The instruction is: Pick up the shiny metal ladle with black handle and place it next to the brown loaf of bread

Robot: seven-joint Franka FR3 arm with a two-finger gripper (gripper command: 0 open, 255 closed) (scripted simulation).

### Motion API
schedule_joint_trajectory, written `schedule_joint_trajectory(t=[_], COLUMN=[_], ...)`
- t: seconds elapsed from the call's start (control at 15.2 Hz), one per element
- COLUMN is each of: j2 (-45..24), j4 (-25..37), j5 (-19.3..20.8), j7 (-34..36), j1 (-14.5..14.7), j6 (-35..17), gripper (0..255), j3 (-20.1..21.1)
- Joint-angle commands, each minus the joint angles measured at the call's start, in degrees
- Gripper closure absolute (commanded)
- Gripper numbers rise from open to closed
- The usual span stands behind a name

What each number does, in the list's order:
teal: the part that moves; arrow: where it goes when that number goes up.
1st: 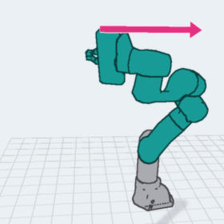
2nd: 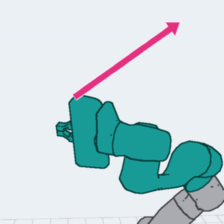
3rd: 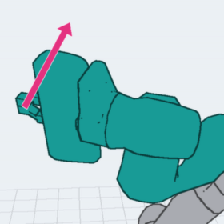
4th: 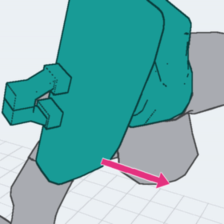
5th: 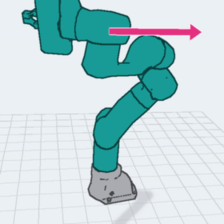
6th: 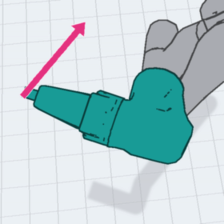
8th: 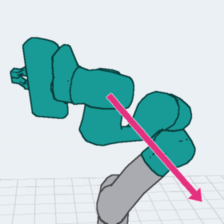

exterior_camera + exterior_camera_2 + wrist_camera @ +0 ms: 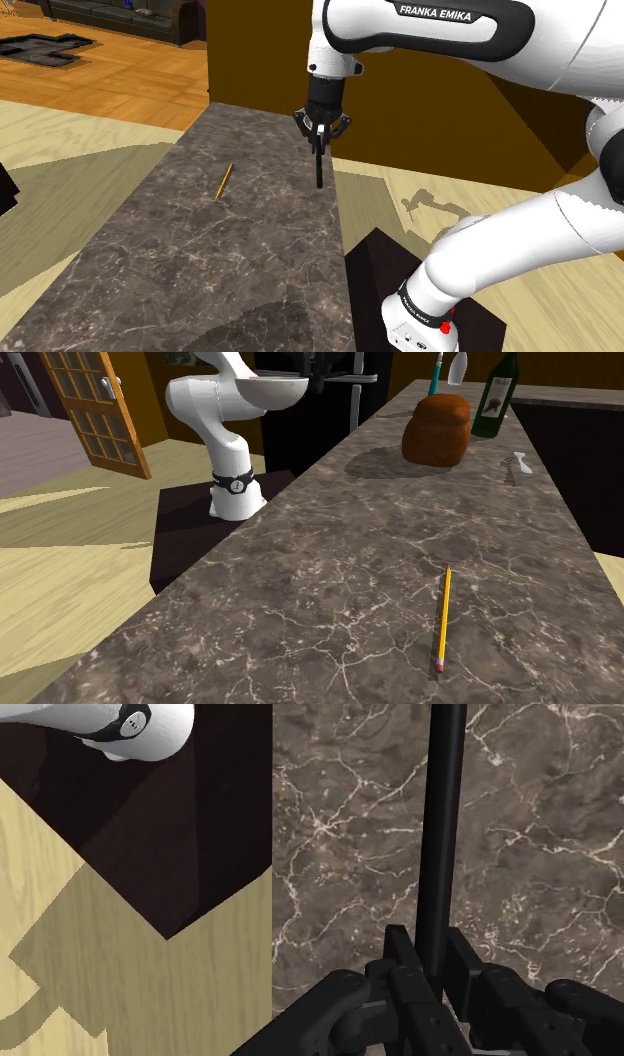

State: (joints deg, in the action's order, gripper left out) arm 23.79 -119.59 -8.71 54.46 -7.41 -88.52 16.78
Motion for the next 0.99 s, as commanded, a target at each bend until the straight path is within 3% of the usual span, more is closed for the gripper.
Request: schedule_joint_trajectory(t=[0.0,0.92], j2=[0.4,-1.3], j4=[-0.2,3.9], j5=[-1.2,-8.4], j7=[2.7,22.5], j1=[1.0,7.4], j6=[-0.1,-1.2], gripper=[255,255], j3=[1.9,16.5])
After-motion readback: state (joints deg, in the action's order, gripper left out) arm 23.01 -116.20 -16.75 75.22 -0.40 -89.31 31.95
